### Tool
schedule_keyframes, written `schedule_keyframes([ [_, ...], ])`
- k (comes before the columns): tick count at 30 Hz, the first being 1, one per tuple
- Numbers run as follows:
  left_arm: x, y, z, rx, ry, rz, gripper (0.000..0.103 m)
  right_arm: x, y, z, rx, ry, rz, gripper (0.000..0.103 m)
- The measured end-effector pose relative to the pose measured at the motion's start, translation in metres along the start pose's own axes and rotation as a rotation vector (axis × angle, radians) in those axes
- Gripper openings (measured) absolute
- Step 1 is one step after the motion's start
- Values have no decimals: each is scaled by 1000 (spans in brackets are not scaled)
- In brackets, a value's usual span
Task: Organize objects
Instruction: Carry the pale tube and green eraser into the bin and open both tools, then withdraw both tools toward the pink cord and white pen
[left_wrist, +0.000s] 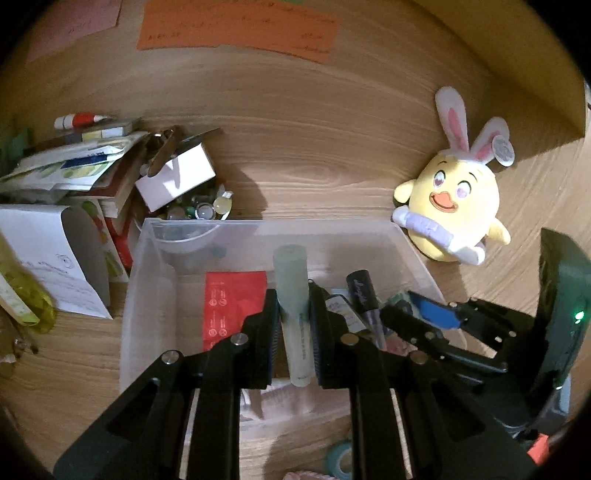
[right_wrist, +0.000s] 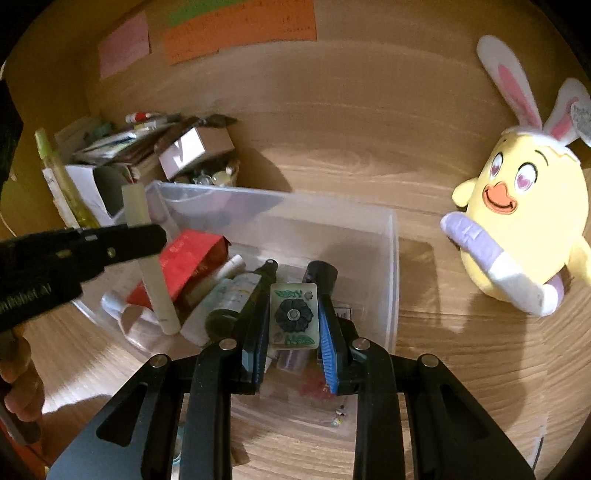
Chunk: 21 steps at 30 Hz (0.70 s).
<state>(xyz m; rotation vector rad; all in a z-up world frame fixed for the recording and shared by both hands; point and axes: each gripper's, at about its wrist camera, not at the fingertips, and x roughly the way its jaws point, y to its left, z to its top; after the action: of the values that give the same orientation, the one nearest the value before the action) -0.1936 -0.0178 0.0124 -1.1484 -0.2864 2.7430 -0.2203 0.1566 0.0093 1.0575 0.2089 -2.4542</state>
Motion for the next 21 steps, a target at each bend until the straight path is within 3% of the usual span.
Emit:
schedule_keyframes([
  [10, 7, 4, -3, 10, 17, 57, 21, 5, 4, 0, -19, 22, -5, 24],
  [16, -11, -1, -6, 38, -31, 79, 37, -12, 5, 1, -17, -6, 6, 30],
  [21, -36, -10, -13, 78, -90, 112, 61, -36, 10, -3, -29, -46, 21, 34],
])
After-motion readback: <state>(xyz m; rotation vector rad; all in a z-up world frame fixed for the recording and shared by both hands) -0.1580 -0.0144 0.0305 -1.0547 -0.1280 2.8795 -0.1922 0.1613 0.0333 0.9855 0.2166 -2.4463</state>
